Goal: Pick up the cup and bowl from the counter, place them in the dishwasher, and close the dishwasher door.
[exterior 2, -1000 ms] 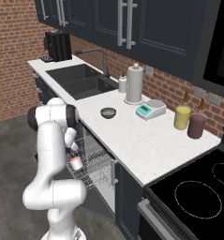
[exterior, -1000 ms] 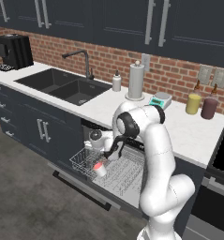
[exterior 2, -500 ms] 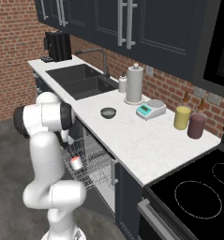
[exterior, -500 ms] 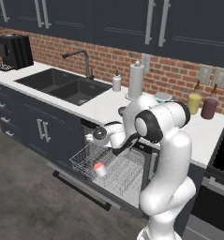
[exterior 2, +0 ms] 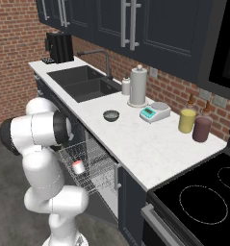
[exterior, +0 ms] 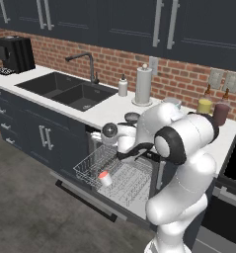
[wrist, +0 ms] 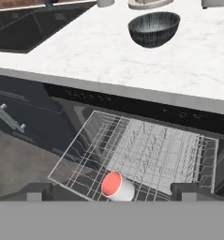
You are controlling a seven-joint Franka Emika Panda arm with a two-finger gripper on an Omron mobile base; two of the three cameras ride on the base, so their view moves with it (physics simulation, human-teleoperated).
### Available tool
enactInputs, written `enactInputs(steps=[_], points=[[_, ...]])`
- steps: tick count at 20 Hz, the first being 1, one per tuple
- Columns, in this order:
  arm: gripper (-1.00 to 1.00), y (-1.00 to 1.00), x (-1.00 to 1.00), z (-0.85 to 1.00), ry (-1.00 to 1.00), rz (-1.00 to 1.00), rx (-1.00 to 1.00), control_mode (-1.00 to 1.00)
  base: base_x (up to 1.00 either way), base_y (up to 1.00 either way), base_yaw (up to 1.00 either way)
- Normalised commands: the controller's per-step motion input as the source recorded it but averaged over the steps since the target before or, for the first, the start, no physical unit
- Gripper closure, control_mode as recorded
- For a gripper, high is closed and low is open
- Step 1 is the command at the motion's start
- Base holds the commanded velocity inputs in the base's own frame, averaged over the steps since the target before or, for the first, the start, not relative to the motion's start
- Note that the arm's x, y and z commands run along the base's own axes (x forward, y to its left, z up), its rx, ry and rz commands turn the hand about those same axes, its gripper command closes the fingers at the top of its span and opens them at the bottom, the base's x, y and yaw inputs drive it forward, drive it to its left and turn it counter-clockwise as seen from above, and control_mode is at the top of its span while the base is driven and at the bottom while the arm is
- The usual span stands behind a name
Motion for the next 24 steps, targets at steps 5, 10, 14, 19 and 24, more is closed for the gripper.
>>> enactInputs(steps=[5,10,14,19,24], points=[[-1.0,0.33,0.0,1.0,0.2,0.21,-0.02,-1.0,0.0,0.0,0.0],[-1.0,0.01,0.05,1.0,0.09,0.3,-0.3,-1.0,0.0,0.0,0.0],[-1.0,0.0,0.43,1.0,0.0,0.24,-0.58,-1.0,0.0,0.0,0.0],[-1.0,0.0,0.41,1.0,0.01,0.23,-0.4,-1.0,0.0,0.0,0.0],[-1.0,-0.3,0.0,0.41,0.05,0.12,-0.23,-1.0,0.0,0.0,0.0]])
